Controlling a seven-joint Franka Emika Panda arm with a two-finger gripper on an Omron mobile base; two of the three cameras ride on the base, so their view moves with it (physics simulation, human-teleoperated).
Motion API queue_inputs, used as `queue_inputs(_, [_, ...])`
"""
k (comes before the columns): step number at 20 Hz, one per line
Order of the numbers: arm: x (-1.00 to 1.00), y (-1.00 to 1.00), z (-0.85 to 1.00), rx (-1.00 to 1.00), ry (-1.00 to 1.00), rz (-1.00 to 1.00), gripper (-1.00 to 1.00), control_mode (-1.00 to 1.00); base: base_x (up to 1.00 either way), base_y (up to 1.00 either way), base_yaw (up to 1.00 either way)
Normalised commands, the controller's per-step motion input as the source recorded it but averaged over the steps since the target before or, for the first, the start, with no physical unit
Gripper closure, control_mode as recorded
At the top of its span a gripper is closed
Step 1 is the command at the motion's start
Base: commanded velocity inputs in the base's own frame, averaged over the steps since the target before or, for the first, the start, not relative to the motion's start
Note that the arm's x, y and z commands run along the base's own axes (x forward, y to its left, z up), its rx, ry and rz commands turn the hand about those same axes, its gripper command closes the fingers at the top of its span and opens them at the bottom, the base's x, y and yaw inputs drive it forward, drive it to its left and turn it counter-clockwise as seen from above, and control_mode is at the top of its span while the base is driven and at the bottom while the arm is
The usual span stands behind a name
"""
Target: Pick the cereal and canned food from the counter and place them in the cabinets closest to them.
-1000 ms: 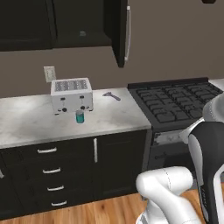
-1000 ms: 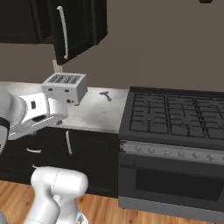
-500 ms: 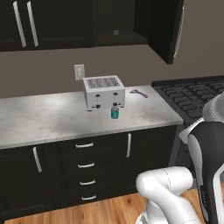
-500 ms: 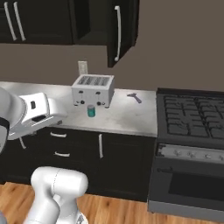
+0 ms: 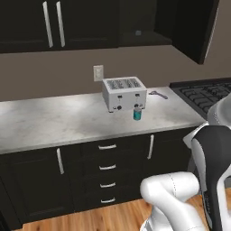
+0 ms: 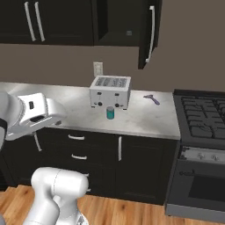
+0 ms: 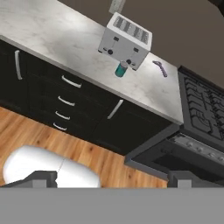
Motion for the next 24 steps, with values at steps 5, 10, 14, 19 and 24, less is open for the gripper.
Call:
queue_inputs(5, [0.0, 0.0, 0.0, 0.0, 0.0, 0.0, -1.0, 1.0, 0.06, 0.03, 0.0])
queue_inputs(10, [0.0, 0.0, 0.0, 0.0, 0.0, 0.0, -1.0, 1.0, 0.44, 0.23, -0.01])
queue_inputs(14, [0.0, 0.0, 0.0, 0.0, 0.0, 0.0, -1.0, 1.0, 0.51, 0.32, -0.02])
queue_inputs(19, [0.0, 0.0, 0.0, 0.0, 0.0, 0.0, -1.0, 1.0, 0.53, 0.26, -0.03])
queue_inputs(24, [0.0, 0.0, 0.0, 0.0, 0.0, 0.0, -1.0, 1.0, 0.57, 0.13, -0.04])
